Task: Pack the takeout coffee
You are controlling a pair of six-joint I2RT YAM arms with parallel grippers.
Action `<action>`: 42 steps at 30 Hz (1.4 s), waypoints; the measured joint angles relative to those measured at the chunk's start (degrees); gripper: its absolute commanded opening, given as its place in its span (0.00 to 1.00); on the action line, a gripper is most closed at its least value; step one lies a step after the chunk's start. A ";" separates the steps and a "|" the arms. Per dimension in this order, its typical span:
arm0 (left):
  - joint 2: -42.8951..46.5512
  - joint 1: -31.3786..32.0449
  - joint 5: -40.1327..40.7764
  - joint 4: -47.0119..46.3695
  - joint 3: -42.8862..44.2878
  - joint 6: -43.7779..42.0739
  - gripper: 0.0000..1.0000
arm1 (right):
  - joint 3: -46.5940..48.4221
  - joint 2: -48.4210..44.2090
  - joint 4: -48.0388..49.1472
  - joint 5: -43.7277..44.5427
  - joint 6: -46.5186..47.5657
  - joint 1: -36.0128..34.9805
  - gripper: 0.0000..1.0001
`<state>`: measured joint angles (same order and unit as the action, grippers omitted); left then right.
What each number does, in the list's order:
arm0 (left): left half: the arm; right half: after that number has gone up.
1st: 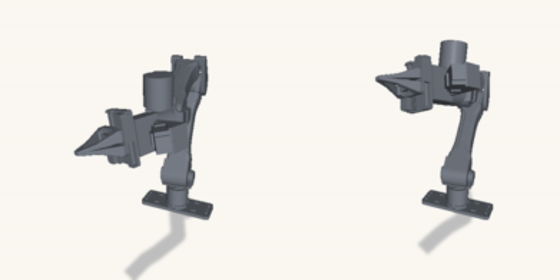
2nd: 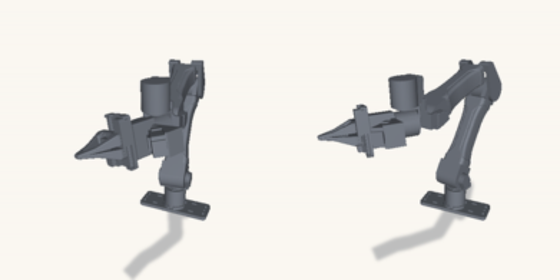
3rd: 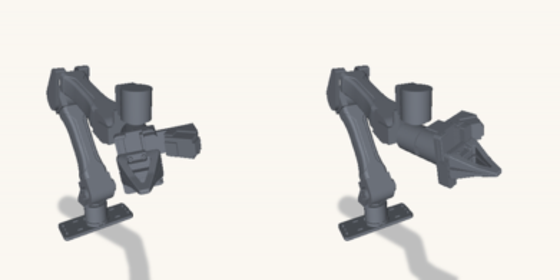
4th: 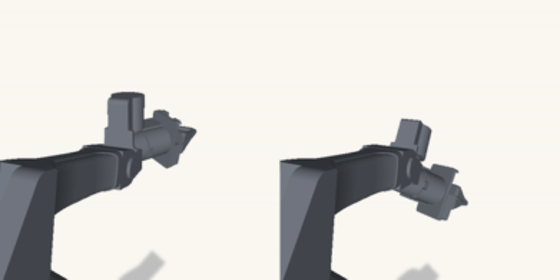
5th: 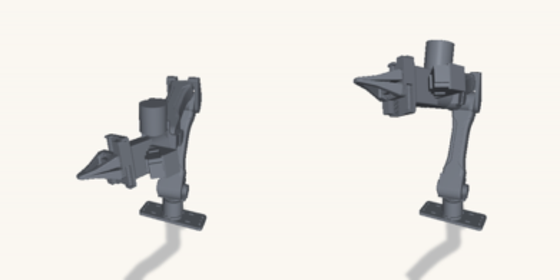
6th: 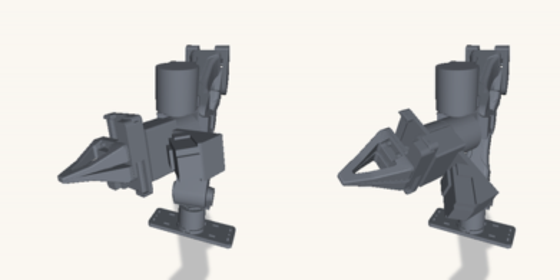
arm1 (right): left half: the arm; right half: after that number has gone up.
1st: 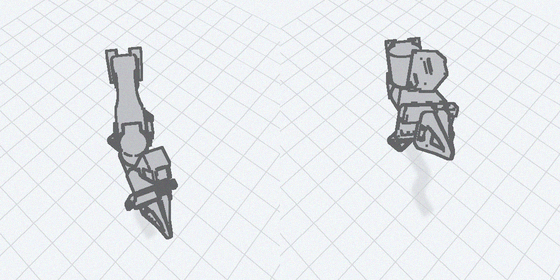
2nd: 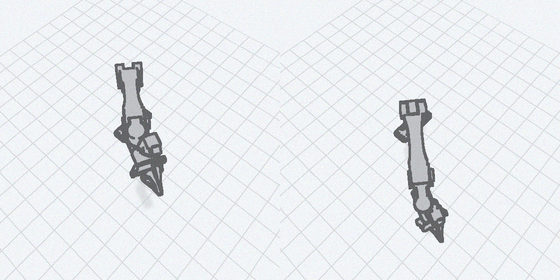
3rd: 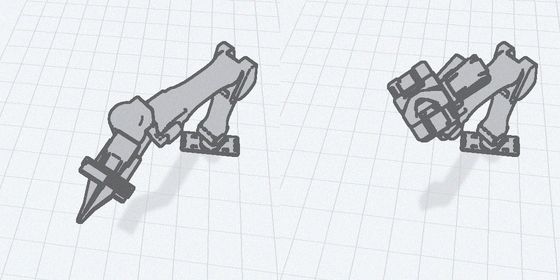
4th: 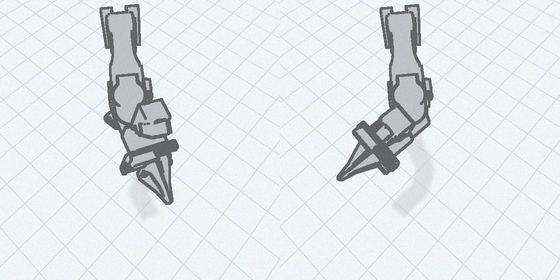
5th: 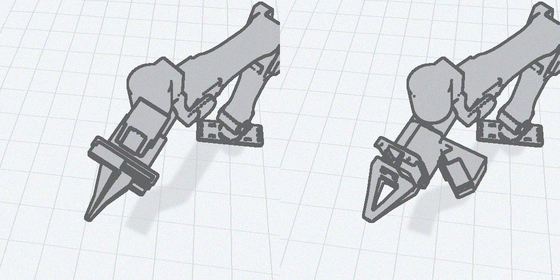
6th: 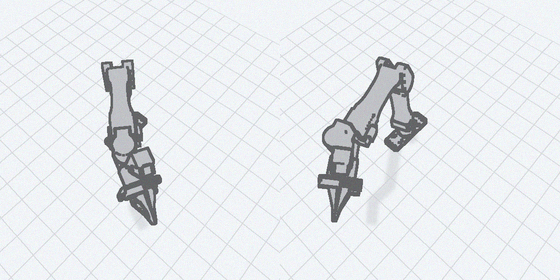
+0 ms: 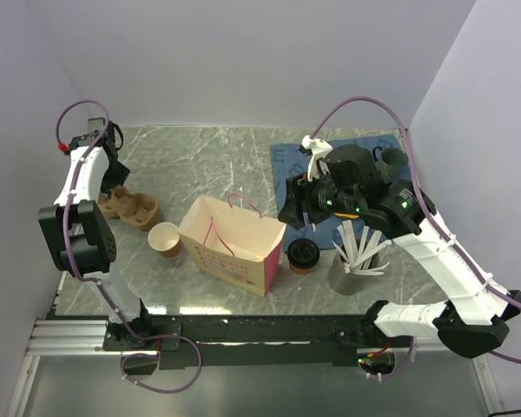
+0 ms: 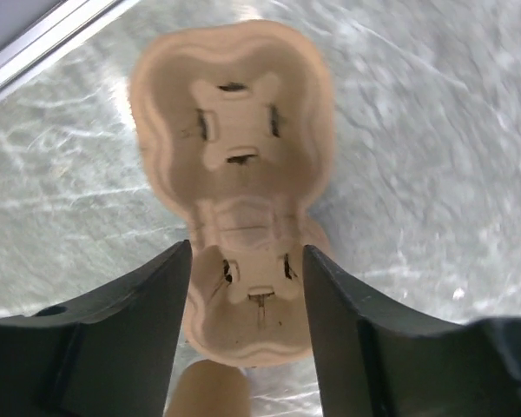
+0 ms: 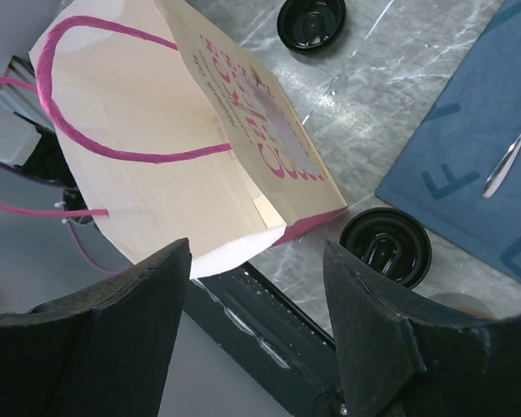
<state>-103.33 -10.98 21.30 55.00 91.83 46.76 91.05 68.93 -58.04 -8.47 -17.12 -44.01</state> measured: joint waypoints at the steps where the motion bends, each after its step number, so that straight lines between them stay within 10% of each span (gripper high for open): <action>1: 0.00 -0.11 0.68 0.37 -0.11 1.62 0.58 | -0.28 -0.28 0.28 -0.02 -0.04 0.00 0.70; 33: -4.11 -1.29 -3.06 -3.74 -5.90 12.68 0.53 | -1.92 -1.18 1.20 2.58 4.76 -0.02 0.71; 42: -4.31 -1.31 -2.91 -3.43 -5.81 12.85 0.38 | -1.66 -0.94 1.16 3.19 5.46 -0.02 0.71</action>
<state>-107.63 -12.29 18.39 51.57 86.02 59.61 89.38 67.99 -56.88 -5.28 -11.66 -44.03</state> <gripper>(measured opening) 0.426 0.713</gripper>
